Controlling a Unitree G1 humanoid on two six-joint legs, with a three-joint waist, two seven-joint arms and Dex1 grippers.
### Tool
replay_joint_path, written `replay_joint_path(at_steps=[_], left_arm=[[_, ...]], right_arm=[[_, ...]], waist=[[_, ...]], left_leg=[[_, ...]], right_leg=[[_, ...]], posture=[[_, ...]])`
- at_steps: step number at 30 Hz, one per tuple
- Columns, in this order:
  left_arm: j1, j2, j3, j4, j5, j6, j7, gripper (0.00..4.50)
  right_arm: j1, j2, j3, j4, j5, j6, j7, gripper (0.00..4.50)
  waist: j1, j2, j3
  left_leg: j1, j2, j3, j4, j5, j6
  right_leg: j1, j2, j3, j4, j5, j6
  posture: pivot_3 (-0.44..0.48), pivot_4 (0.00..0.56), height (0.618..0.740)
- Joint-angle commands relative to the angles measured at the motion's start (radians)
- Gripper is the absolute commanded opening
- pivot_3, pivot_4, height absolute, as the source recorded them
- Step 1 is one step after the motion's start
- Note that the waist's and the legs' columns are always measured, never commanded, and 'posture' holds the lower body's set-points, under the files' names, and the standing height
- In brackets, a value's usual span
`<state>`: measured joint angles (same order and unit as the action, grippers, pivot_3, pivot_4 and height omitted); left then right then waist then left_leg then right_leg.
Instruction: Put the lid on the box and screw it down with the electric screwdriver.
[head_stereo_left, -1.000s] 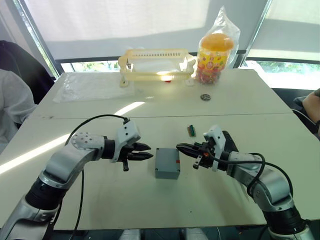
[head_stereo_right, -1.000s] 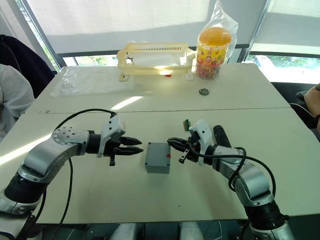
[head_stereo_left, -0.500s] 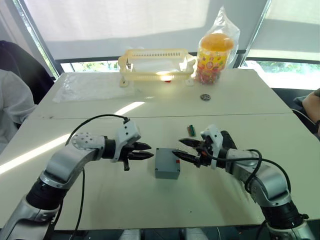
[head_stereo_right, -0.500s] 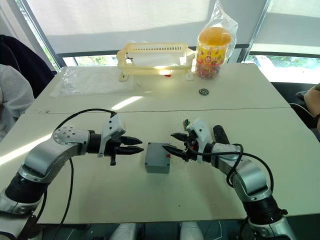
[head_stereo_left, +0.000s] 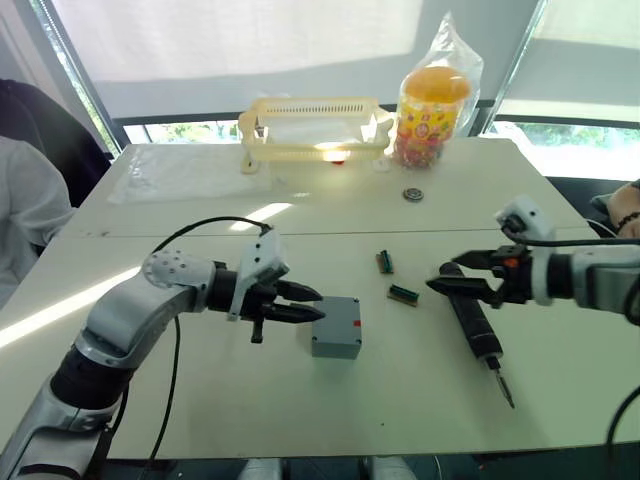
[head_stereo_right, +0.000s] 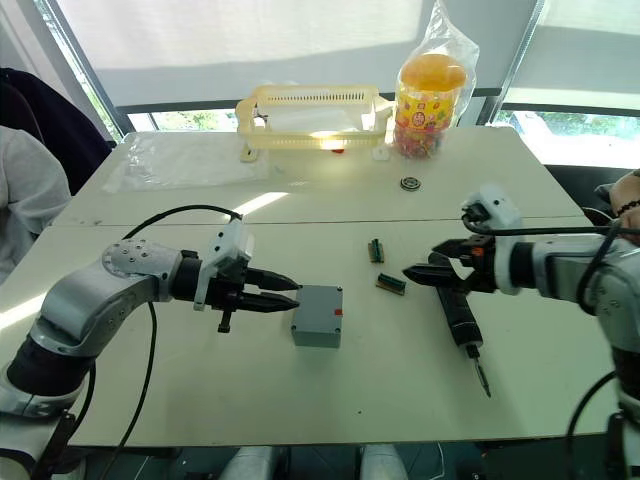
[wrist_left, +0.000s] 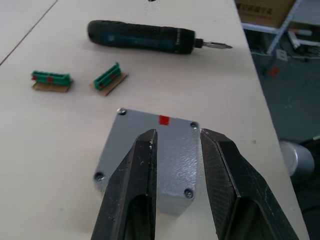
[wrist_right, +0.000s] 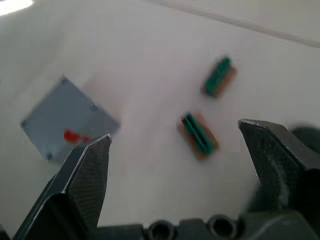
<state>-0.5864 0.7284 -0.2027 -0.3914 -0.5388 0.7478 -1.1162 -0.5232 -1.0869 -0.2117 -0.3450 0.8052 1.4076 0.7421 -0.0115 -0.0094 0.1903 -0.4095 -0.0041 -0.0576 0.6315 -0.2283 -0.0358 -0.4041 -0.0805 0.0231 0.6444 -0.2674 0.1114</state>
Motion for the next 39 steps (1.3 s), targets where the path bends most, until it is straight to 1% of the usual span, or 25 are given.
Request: replay_joint_path(at_steps=[1,3,4,6,9,13,15,18,22,25,28,30,31,32,35,37,38,39], left_arm=[[-0.003,-0.002,-0.049,-0.048,0.039,-0.08,-0.031,1.33],[0.001,-0.023,-0.076,-0.055,0.057,-0.102,-0.021,1.33],[0.002,-0.036,-0.084,-0.058,0.061,-0.106,-0.01,1.33],[0.006,-0.064,-0.091,-0.063,0.064,-0.103,0.015,1.33],[0.022,-0.083,-0.096,-0.087,0.066,-0.089,0.044,1.33],[0.057,-0.088,-0.083,-0.122,0.058,-0.066,0.079,1.33],[0.066,-0.09,-0.08,-0.131,0.059,-0.057,0.097,1.33],[0.08,-0.088,-0.069,-0.141,0.056,-0.043,0.122,1.33],[0.087,-0.085,-0.048,-0.137,0.05,-0.033,0.145,1.33],[0.091,-0.076,-0.037,-0.135,0.052,-0.028,0.157,1.33],[0.095,-0.074,-0.026,-0.138,0.046,-0.019,0.169,1.33],[0.095,-0.074,-0.023,-0.137,0.045,-0.016,0.172,1.33],[0.095,-0.074,-0.022,-0.135,0.045,-0.016,0.173,1.33],[0.094,-0.073,-0.021,-0.132,0.045,-0.017,0.172,1.33],[0.096,-0.064,-0.014,-0.124,0.043,-0.023,0.164,1.33],[0.095,-0.057,0.009,-0.117,0.029,-0.02,0.158,1.33],[0.098,-0.05,0.022,-0.112,0.022,-0.022,0.153,1.33],[0.096,-0.043,0.037,-0.099,0.019,-0.021,0.149,1.33]], right_arm=[[-0.029,-0.122,0.048,0.065,0.016,0.167,0.009,4.47],[-0.02,-0.2,0.131,0.121,0.015,0.203,0.009,4.47],[-0.021,-0.22,0.164,0.159,0.021,0.207,0.006,4.47],[-0.045,-0.237,0.224,0.23,0.049,0.207,0.011,4.47],[-0.09,-0.243,0.306,0.303,0.115,0.207,0.003,4.47],[-0.13,-0.228,0.397,0.327,0.159,0.207,-0.041,4.47],[-0.146,-0.217,0.418,0.347,0.162,0.207,-0.063,4.47],[-0.179,-0.171,0.446,0.417,0.159,0.207,-0.113,4.47],[-0.215,-0.119,0.488,0.45,0.118,0.207,-0.143,4.47],[-0.218,-0.108,0.535,0.435,0.084,0.207,-0.134,4.47],[-0.212,-0.086,0.554,0.424,0.05,0.207,-0.14,3.61],[-0.206,-0.069,0.557,0.415,0.03,0.207,-0.144,2.51],[-0.201,-0.062,0.555,0.41,0.024,0.207,-0.149,2.05],[-0.198,-0.055,0.553,0.408,0.019,0.207,-0.152,1.72],[-0.183,-0.018,0.481,0.458,0.039,0.207,-0.198,1.72],[-0.192,0.041,0.322,0.55,0.083,0.207,-0.298,1.72],[-0.192,0.067,0.258,0.575,0.109,0.207,-0.351,1.72],[-0.169,0.089,0.144,0.563,0.151,0.207,-0.427,1.72]], waist=[[-0.002,0.0,0.0],[-0.002,0.0,0.0],[-0.002,0.0,0.0],[-0.002,0.0,0.0],[-0.007,0.0,0.0],[-0.004,0.0,0.0],[-0.002,0.0,0.0],[-0.002,0.0,0.0],[-0.001,0.0,0.0],[-0.001,0.0,0.0],[-0.001,0.0,0.0],[-0.001,-0.001,0.0],[-0.001,-0.002,-0.001],[-0.001,-0.002,-0.001],[-0.004,-0.006,-0.002],[-0.011,-0.011,-0.003],[-0.013,-0.013,-0.002],[-0.014,-0.012,-0.002]], left_leg=[[0.0,0.0,0.0,0.0,0.0,0.0],[0.0,0.0,0.001,0.0,0.0,0.0],[0.0,0.0,0.001,0.0,0.0,0.0],[0.0,0.0,0.001,0.0,0.0,0.0],[0.0,0.0,0.002,0.0,0.0,0.0],[0.0,0.0,0.001,0.0,0.0,0.0],[0.0,0.0,0.002,0.0,0.0,0.0],[-0.001,0.0,0.002,0.001,0.0,0.0],[-0.001,0.0,0.001,0.001,0.0,0.0],[-0.001,0.0,0.001,0.0,0.0,0.0],[-0.001,0.0,0.001,0.001,0.0,0.0],[-0.001,0.0,0.001,0.001,0.0,0.0],[-0.001,0.0,0.001,0.001,0.0,0.0],[-0.001,0.0,0.001,0.001,0.0,0.0],[0.0,0.0,0.001,0.001,0.0,0.0],[0.001,0.001,0.001,0.001,0.0,0.0],[0.001,0.001,0.001,0.001,0.0,0.0],[0.001,0.002,0.001,0.001,0.0,0.0]], right_leg=[[0.0,0.0,0.0,0.0,0.0,0.0],[0.0,0.0,0.0,-0.001,0.0,-0.001],[0.0,0.0,0.0,-0.001,0.0,-0.001],[0.0,0.0,0.0,-0.001,0.0,-0.001],[-0.001,0.0,0.001,-0.001,0.0,0.0],[-0.001,0.001,0.001,-0.001,0.001,0.003],[-0.001,0.001,0.001,-0.001,0.001,0.003],[-0.001,0.001,0.001,-0.001,0.001,0.002],[-0.001,0.001,0.001,-0.001,0.001,0.003],[-0.001,0.001,0.001,-0.001,0.001,0.003],[-0.001,0.001,0.001,-0.001,0.001,0.003],[-0.001,0.001,0.001,-0.001,0.001,0.003],[-0.001,0.001,0.001,-0.001,0.001,0.003],[0.0,0.001,0.001,-0.001,0.001,0.003],[0.0,0.001,0.001,-0.001,0.001,0.003],[0.001,0.001,0.001,-0.001,0.001,0.003],[0.001,0.002,0.001,-0.001,0.001,0.002],[0.001,0.002,0.001,-0.001,0.001,0.001]], posture=[[0.0,0.15,0.74],[0.0,0.15,0.74],[0.0,0.15,0.74],[0.0,0.15,0.74],[0.0,0.15,0.74],[0.0,0.15,0.74],[0.0,0.15,0.74],[0.0,0.15,0.74],[0.0,0.15,0.74],[0.0,0.15,0.74],[0.0,0.15,0.74],[0.0,0.15,0.74],[0.0,0.15,0.74],[0.0,0.15,0.74],[0.0,0.15,0.74],[0.0,0.15,0.74],[0.0,0.15,0.74],[0.0,0.15,0.74]])
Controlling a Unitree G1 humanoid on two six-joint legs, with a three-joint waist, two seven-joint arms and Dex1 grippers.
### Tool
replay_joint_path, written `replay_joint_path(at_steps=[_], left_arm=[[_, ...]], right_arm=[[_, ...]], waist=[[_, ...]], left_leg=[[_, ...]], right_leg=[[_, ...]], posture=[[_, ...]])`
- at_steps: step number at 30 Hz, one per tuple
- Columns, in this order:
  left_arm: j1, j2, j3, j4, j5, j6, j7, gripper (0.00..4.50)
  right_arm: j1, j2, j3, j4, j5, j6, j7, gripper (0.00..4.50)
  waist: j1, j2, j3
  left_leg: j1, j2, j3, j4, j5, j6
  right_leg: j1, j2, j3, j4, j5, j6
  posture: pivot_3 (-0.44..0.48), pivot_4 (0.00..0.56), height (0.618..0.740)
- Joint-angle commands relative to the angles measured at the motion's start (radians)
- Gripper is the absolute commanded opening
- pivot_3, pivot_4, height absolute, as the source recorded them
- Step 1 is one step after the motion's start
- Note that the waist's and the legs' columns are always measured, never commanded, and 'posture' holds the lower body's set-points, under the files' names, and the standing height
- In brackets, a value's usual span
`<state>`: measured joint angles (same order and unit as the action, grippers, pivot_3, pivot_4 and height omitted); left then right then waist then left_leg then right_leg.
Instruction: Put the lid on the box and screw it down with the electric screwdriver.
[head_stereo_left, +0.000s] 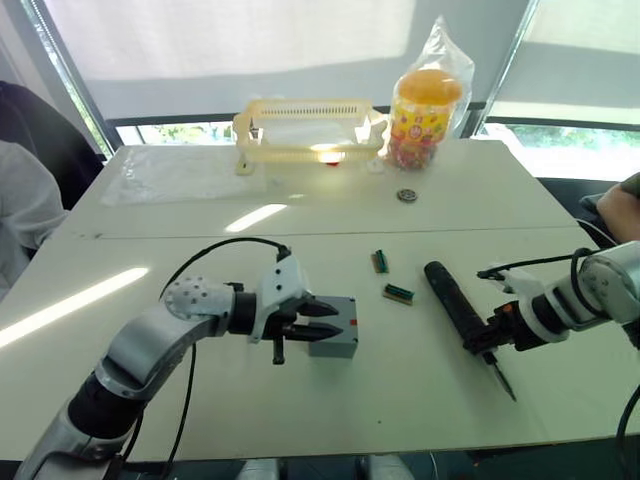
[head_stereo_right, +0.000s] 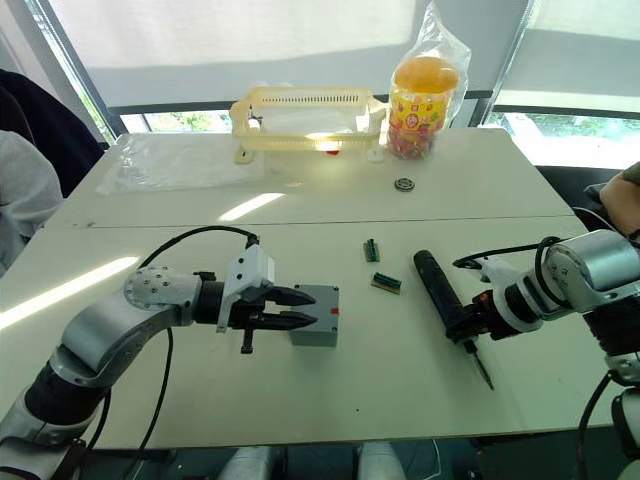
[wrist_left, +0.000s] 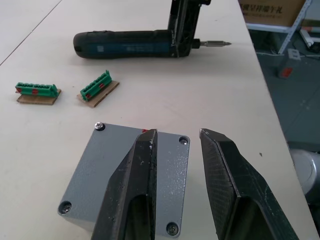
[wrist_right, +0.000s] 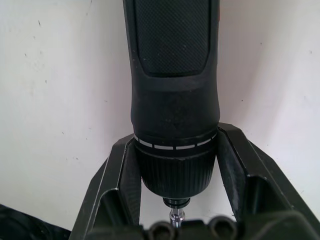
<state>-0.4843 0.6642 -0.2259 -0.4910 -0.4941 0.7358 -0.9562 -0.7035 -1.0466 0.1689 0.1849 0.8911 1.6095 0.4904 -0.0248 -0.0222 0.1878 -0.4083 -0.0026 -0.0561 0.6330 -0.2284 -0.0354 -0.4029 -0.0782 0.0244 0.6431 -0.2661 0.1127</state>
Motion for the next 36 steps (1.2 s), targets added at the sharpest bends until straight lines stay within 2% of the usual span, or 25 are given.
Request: replay_joint_path(at_steps=[1,3,5,7,10,13,18,21,25,32,36], left_arm=[[-0.004,0.029,0.073,0.013,-0.027,-0.013,-0.017,1.33],[-0.011,0.037,0.102,0.051,-0.044,-0.012,-0.029,1.33],[-0.029,0.038,0.12,0.089,-0.063,-0.008,-0.045,1.33],[-0.052,0.038,0.121,0.129,-0.065,-0.014,-0.064,1.33],[-0.095,0.034,0.094,0.197,-0.045,-0.03,-0.096,1.33],[-0.137,0.027,0.057,0.258,-0.015,-0.053,-0.13,1.33],[-0.175,0.005,0.017,0.301,0.0,-0.032,-0.151,1.33],[-0.184,-0.007,-0.006,0.293,0.015,-0.027,-0.147,1.33],[-0.178,-0.031,-0.031,0.272,0.036,-0.023,-0.124,1.33],[-0.157,-0.063,-0.076,0.276,0.099,-0.04,-0.082,1.33],[-0.133,-0.047,-0.126,0.286,0.163,-0.085,-0.094,1.33]], right_arm=[[0.031,0.068,-0.312,0.012,0.102,0.005,-0.239,1.72],[0.075,0.124,-0.529,-0.088,0.155,0.005,-0.423,1.72],[0.1,0.17,-0.683,-0.207,0.204,0.005,-0.57,1.72],[0.093,0.233,-0.773,-0.348,0.205,0.005,-0.651,1.72],[0.082,0.354,-0.798,-0.56,0.161,-0.161,-0.684,1.72],[0.134,0.464,-0.715,-0.714,0.055,-0.422,-0.624,1.72],[0.214,0.587,-0.523,-0.809,0.008,-0.658,-0.414,1.72],[0.239,0.703,-0.461,-0.822,-0.01,-0.796,-0.364,1.72],[0.353,0.716,-0.322,-0.846,-0.177,-0.953,-0.284,1.72],[0.453,0.755,-0.229,-0.833,-0.288,-1.093,-0.232,1.72],[0.494,0.76,-0.2,-0.83,-0.315,-1.127,-0.205,1.72]], waist=[[0.003,0.001,0.0],[0.011,0.005,0.002],[0.017,0.009,0.003],[0.016,0.01,0.004],[0.008,0.01,0.004],[0.001,0.011,0.004],[0.004,0.011,0.004],[0.004,0.012,0.004],[0.015,0.011,0.004],[0.006,0.011,0.004],[0.006,0.011,0.004]], left_leg=[[0.0,0.0,0.0,0.001,0.0,0.0],[-0.001,0.0,0.0,0.0,0.0,0.0],[-0.002,-0.001,0.0,0.0,0.0,0.0],[-0.004,-0.001,-0.001,-0.001,0.0,0.0],[-0.004,-0.001,-0.001,-0.002,0.0,0.0],[-0.002,0.0,-0.001,-0.002,0.0,0.0],[-0.003,0.0,-0.001,-0.003,0.0,0.0],[-0.003,0.0,-0.001,-0.003,0.0,0.0],[-0.003,-0.001,-0.002,-0.003,0.0,0.0],[-0.002,-0.001,-0.002,-0.002,0.0,0.0],[-0.002,-0.001,-0.002,-0.003,0.0,0.0]], right_leg=[[0.0,0.0,0.0,0.0,0.0,0.0],[-0.001,0.0,0.0,0.001,0.001,0.001],[-0.003,0.0,0.001,0.003,0.001,0.001],[-0.005,0.0,0.0,0.004,0.0,0.002],[-0.005,0.0,0.0,0.004,0.0,0.002],[-0.005,0.001,0.0,0.004,0.0,0.002],[-0.005,0.0,0.0,0.003,0.0,0.003],[-0.005,0.0,0.001,0.004,0.0,0.003],[-0.004,0.0,-0.001,0.003,0.0,0.003],[-0.004,-0.001,0.0,0.004,0.0,0.003],[-0.005,0.0,0.0,0.005,0.0,0.002]], posture=[[0.0,0.15,0.74],[0.0,0.15,0.74],[0.0,0.15,0.74],[0.0,0.15,0.74],[0.0,0.15,0.74],[0.0,0.15,0.74],[0.0,0.15,0.74],[0.0,0.15,0.74],[0.0,0.15,0.74],[0.0,0.15,0.74],[0.0,0.15,0.74]])
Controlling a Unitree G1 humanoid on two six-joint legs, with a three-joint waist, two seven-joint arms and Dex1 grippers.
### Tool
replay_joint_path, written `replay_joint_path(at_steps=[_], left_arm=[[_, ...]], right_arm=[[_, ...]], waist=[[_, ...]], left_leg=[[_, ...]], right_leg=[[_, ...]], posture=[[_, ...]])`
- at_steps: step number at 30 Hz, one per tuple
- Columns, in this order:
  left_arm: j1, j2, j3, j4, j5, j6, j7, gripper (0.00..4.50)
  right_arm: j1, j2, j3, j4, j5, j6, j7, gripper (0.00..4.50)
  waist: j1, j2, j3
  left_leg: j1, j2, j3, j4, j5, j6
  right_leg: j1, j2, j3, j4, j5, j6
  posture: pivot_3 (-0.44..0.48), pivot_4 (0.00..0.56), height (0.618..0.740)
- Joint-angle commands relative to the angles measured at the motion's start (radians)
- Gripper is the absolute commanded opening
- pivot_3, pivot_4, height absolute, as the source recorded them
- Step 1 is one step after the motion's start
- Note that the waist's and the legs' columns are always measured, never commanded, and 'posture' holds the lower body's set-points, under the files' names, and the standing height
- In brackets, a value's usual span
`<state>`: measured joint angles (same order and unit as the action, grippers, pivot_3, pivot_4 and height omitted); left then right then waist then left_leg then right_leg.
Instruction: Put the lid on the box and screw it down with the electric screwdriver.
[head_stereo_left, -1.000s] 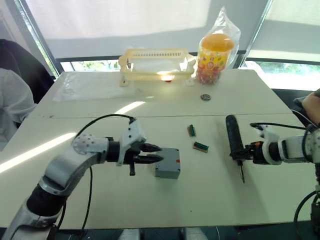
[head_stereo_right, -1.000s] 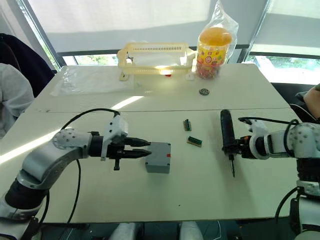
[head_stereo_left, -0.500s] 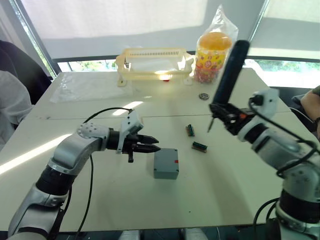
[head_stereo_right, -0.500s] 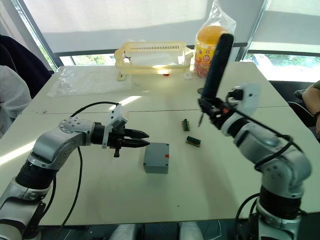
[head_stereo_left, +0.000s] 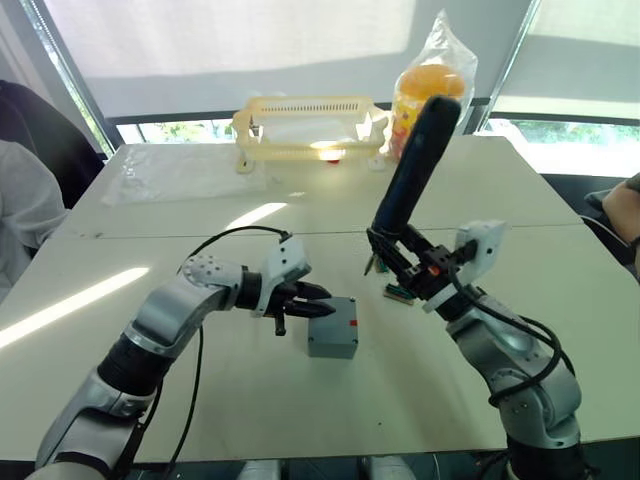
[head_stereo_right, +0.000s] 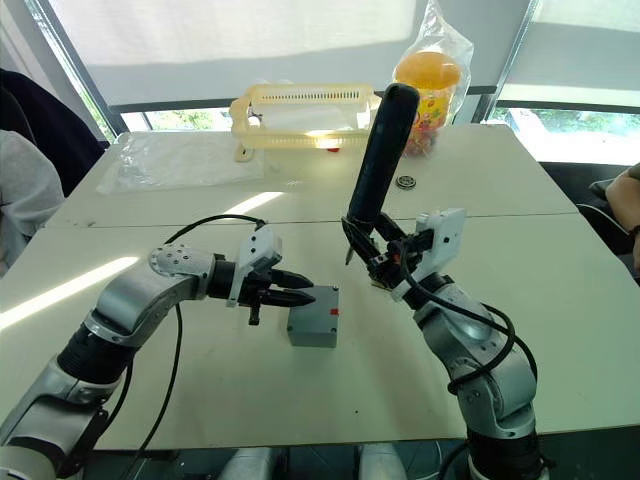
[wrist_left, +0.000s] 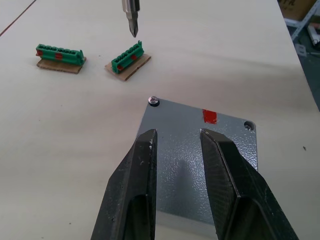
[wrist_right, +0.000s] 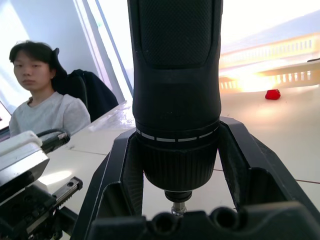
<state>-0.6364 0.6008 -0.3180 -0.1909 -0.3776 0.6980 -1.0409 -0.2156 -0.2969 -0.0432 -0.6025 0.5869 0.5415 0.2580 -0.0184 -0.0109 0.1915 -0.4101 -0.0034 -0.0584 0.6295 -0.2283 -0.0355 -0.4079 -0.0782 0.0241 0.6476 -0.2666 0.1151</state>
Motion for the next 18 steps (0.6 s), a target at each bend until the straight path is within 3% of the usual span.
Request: replay_joint_path(at_steps=[1,18], left_arm=[[0.024,0.019,-0.042,-0.009,0.058,-0.057,-0.011,1.33],[0.053,0.012,-0.055,0.023,0.102,-0.101,-0.035,1.33]], right_arm=[[0.014,0.011,0.015,-0.044,-0.013,-0.063,0.032,1.72],[0.059,0.037,0.074,-0.003,-0.085,-0.108,0.072,1.72]], waist=[[0.0,0.0,0.0],[0.004,0.0,0.0]], left_leg=[[0.0,0.0,0.0,0.0,0.0,0.0],[0.001,0.0,0.0,0.001,0.0,0.0]], right_leg=[[0.0,0.0,0.0,0.0,0.0,0.0],[0.002,0.0,0.0,0.0,0.0,0.0]], posture=[[0.0,0.15,0.74],[0.0,0.15,0.74]])
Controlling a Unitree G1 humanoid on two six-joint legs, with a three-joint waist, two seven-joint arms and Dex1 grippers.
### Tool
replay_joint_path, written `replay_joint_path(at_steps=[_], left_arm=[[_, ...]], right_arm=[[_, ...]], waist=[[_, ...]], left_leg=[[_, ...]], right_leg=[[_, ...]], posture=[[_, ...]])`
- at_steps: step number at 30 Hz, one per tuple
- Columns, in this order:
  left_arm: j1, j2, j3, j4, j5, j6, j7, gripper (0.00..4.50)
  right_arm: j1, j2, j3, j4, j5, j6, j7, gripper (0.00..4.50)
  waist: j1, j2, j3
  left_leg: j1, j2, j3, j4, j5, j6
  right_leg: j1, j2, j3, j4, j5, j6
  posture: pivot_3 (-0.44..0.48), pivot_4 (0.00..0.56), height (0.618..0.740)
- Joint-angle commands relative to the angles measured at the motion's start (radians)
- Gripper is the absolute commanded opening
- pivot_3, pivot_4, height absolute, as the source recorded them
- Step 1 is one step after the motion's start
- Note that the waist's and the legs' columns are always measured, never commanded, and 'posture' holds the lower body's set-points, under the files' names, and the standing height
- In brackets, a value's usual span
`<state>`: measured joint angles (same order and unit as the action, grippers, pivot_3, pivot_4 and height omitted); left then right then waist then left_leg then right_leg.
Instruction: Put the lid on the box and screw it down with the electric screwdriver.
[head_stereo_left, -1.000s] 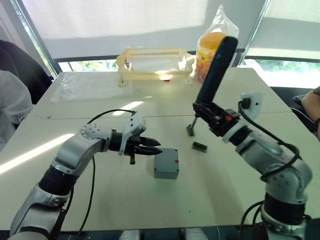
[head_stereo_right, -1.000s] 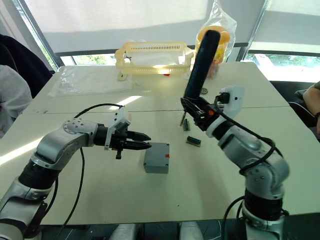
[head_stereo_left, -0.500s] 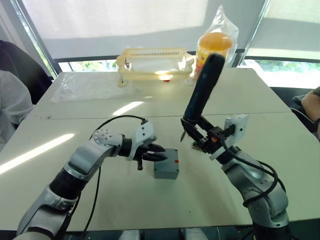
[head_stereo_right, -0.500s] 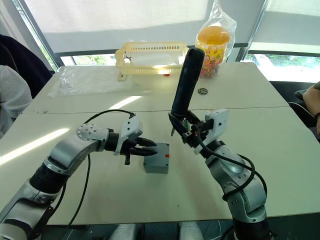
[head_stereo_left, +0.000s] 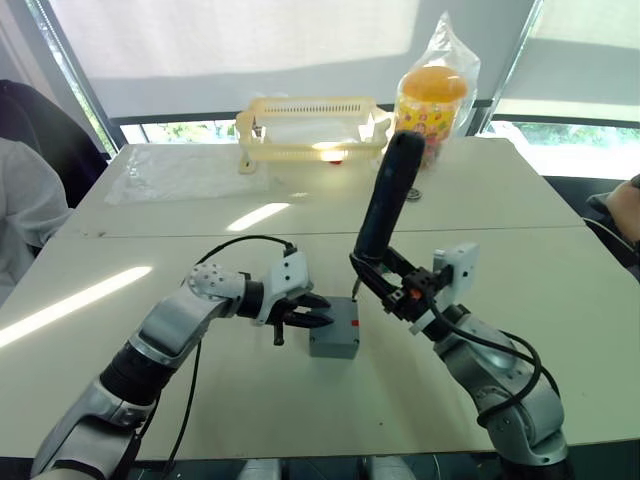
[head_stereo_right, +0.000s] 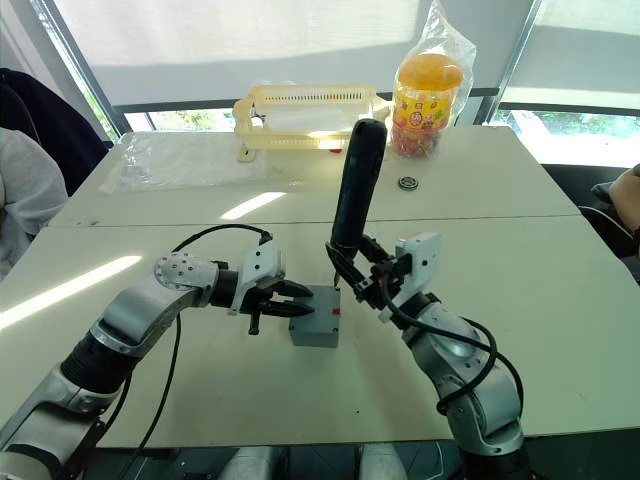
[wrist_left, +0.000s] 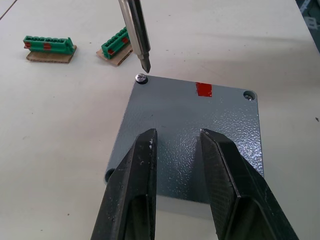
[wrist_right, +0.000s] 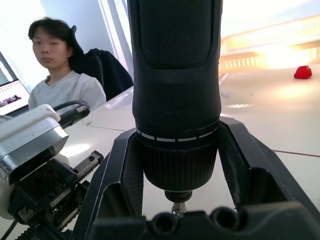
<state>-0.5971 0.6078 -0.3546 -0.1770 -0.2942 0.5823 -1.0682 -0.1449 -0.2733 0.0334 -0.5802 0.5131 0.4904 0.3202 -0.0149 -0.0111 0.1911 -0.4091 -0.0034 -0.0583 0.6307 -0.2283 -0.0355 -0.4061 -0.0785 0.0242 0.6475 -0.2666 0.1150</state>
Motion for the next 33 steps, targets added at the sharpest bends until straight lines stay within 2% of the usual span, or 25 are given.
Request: replay_joint_path(at_steps=[1,33], left_arm=[[0.014,0.004,-0.018,0.009,0.019,0.015,-0.008,1.33],[0.013,-0.001,-0.005,-0.003,0.016,0.033,0.008,1.33]], right_arm=[[-0.012,0.015,-0.001,-0.019,-0.018,-0.062,0.011,1.72],[0.032,0.024,0.041,0.072,-0.087,-0.11,0.075,1.72]], waist=[[0.0,0.0,0.0],[0.0,0.0,-0.002]], left_leg=[[0.0,0.0,0.0,0.0,0.0,0.0],[0.002,0.0,0.0,0.0,0.0,0.0]], right_leg=[[0.0,0.0,0.0,0.0,0.0,0.0],[0.002,0.0,0.0,0.0,0.0,0.0]], posture=[[0.0,0.15,0.74],[0.0,0.15,0.74]])
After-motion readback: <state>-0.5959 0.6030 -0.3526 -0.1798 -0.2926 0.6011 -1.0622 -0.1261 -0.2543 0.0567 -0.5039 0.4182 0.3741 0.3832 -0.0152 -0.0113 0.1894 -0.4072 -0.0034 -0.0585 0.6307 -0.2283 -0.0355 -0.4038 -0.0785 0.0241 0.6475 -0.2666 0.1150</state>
